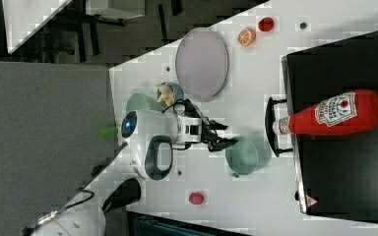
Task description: Pick Ketchup from oven and place it on table.
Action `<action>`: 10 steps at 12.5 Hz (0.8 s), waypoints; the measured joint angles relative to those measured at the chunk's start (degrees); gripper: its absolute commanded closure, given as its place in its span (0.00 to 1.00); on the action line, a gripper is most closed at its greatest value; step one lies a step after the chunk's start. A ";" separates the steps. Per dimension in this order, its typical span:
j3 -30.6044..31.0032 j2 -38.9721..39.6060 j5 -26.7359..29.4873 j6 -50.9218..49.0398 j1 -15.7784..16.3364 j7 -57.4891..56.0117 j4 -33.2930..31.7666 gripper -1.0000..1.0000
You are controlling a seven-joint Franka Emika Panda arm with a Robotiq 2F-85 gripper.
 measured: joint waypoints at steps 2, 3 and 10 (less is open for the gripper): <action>2.63 1.50 0.40 2.46 -0.37 0.04 1.45 0.00; 2.46 1.05 0.49 1.73 -0.11 0.10 2.13 0.00; 0.67 -11.11 0.05 -22.80 0.05 2.25 20.48 0.00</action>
